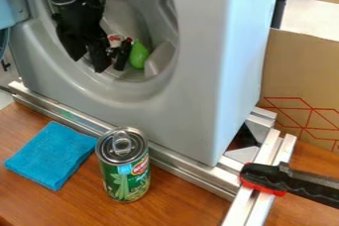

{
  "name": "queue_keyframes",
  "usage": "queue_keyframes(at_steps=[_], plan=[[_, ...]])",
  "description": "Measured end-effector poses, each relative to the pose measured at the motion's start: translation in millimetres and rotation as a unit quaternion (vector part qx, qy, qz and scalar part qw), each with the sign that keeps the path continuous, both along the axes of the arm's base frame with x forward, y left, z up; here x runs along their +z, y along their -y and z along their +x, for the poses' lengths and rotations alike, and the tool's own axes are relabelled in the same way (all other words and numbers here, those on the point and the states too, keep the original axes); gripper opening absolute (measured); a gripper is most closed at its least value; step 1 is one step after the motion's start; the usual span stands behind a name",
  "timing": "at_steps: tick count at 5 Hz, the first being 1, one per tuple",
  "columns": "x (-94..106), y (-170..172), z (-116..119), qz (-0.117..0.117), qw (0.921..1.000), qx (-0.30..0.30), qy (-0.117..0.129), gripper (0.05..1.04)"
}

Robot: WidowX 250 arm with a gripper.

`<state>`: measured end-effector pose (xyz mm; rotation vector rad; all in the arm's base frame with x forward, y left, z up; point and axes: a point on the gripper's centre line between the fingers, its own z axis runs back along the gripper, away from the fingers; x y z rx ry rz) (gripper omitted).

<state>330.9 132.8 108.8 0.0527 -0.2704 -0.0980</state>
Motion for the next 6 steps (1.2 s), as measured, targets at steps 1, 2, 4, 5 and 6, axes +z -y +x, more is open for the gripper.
queue_keyframes(at_steps=[1,2,4,5,6], plan=[[-2.1,0,10,0.006,0.9999,0.003,0.007,0.999],[-0.2,0,19,0.002,0.9993,0.013,0.036,0.999],[-4.3,20,25,-0.013,0.9990,0.000,0.042,0.999],[-8.2,34,27,-0.021,0.9992,-0.004,0.034,0.999],[-17.3,35,27,-0.024,0.9995,-0.004,0.019,0.999]])
